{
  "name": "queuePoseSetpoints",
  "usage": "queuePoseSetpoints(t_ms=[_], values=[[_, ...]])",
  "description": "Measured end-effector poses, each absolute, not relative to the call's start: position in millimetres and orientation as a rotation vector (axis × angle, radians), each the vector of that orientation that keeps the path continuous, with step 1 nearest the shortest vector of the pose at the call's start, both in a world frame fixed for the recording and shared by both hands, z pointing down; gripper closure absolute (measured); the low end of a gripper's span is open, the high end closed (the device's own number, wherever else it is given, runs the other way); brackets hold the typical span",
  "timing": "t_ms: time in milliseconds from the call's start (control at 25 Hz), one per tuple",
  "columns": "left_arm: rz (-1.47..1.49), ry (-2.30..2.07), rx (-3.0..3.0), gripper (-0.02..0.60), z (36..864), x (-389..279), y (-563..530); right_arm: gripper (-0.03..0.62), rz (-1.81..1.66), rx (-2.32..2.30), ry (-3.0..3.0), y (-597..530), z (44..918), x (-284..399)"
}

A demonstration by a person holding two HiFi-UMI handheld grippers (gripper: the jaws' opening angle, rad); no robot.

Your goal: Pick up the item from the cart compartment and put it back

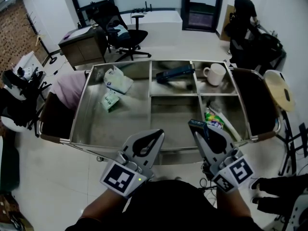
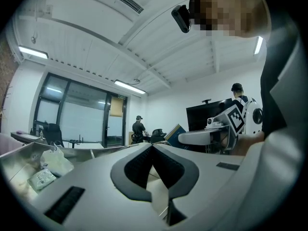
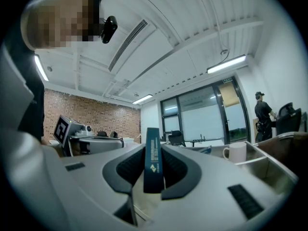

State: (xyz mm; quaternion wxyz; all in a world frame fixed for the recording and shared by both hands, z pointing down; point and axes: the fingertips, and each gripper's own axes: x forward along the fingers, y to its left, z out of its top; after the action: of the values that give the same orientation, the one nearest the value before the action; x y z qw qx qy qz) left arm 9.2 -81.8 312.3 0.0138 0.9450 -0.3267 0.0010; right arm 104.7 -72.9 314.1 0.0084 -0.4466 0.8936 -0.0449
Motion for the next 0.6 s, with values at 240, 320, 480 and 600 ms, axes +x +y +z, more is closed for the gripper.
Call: queuePoseSetpoints(t_ms=[240,320,480,600], values=[[0.005,-1.023,2.949,0.58,312.4,9.4,-82.3,0.491,-0.158,-1.392,2.791,-72.9,315.0,103.2],[-0.015,-1.034,2.937,0.581,311.9,7.8,-83.9,0.491,-0.158,-1.39,2.789,-73.5,315.4,103.3],[-0.011,-1.049,2.929,0.581,313.1,6.2,-85.7,0.491,-0.159,-1.39,2.788,-74.6,316.0,103.5],[-0.008,-1.046,2.934,0.581,313.7,6.9,-84.7,0.491,-0.167,-1.392,2.789,-74.7,317.3,103.3]])
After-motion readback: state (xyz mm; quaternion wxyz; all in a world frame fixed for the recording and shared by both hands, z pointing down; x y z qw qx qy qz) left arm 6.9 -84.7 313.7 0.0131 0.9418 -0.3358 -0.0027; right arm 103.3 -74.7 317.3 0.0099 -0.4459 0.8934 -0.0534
